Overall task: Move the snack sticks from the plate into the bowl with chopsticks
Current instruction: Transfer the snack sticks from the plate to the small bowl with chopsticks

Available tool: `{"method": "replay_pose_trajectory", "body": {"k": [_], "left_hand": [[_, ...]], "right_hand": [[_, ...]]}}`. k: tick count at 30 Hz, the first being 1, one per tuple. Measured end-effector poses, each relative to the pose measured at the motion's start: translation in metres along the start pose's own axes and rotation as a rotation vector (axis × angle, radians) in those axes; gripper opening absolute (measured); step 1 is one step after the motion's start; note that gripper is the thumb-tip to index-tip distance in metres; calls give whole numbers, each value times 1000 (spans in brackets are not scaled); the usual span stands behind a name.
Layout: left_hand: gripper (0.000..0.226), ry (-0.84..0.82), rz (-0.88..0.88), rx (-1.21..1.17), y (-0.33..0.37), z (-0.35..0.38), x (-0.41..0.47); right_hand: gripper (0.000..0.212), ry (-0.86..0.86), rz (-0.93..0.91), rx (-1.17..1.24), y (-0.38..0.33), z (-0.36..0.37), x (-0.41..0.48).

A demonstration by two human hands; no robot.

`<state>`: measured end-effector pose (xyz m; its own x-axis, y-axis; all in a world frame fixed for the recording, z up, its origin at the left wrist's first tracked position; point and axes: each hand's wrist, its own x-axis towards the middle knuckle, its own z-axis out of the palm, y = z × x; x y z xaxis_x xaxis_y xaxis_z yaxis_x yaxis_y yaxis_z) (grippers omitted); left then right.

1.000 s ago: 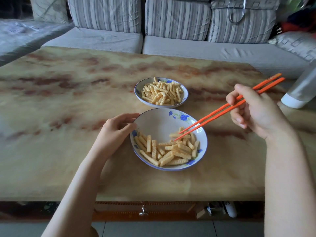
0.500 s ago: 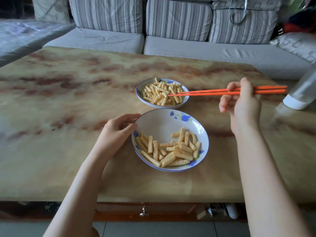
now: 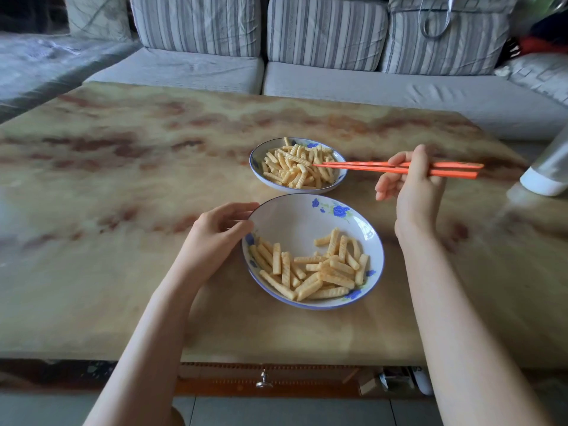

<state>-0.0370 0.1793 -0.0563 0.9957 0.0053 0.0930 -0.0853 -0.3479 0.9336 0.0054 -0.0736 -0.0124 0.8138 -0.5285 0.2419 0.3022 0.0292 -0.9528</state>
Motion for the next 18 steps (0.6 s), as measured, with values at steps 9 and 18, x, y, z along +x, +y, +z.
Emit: {"method": "replay_pose_trajectory", "body": {"k": [9,18], "left_hand": [[29,14,16,-14,0,1,1],[30,11,13,-4,1,1,-1]], "right_hand": [[42,-19,-41,9,-13,-13,2],[42,-378,43,-130,-52,-45,3]]}}
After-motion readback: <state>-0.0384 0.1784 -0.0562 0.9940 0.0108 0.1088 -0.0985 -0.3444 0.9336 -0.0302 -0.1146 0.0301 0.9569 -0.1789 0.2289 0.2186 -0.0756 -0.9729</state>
